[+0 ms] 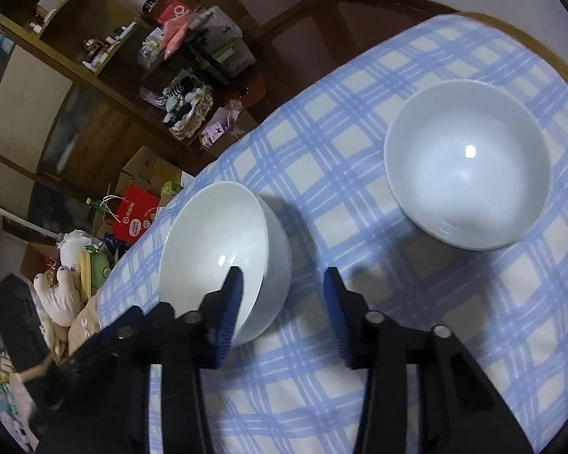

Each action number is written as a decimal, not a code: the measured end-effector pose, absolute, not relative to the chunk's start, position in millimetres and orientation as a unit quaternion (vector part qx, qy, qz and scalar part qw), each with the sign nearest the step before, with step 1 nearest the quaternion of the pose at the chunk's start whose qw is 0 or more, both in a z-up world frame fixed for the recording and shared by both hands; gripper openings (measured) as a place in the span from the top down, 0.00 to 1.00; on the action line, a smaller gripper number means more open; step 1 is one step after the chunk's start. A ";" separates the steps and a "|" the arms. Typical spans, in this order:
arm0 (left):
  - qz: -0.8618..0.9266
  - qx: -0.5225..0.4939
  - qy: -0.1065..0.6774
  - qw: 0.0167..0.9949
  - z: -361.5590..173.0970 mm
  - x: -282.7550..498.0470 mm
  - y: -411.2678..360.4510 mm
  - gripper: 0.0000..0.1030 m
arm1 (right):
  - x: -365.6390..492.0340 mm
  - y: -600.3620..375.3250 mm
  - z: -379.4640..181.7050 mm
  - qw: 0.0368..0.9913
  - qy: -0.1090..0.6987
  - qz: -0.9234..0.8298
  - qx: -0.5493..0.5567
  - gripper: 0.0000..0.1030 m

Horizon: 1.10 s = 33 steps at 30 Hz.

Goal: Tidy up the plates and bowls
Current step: 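Close the left tool on the large white bowl rim while the right tool grips the opposite rim, then lift the large white bowl with both tools and carry it toward the plate stack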

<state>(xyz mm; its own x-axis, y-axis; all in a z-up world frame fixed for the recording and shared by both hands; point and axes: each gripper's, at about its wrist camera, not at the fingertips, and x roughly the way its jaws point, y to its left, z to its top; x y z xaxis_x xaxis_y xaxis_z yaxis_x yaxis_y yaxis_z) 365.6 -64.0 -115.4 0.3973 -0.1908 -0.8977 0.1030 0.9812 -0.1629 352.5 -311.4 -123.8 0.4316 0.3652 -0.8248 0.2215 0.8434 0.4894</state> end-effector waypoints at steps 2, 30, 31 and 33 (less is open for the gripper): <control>-0.089 -0.048 0.543 0.833 -121.6 365.2 -63.6 0.41 | 358.8 -309.1 -128.3 0.798 0.538 0.049 0.268 0.65; -0.114 -0.099 0.571 0.807 -124.5 343.7 -64.7 0.94 | 320.4 -276.2 -105.9 0.814 0.563 0.066 0.128 0.83; -0.115 -0.102 0.569 0.808 -121.2 336.0 -65.6 0.94 | 315.3 -277.9 -103.5 0.814 0.561 0.066 0.131 0.83; -0.117 -0.099 0.569 0.808 -116.9 326.0 -67.8 0.94 | 304.6 -280.9 -99.6 0.813 0.563 0.065 0.133 0.83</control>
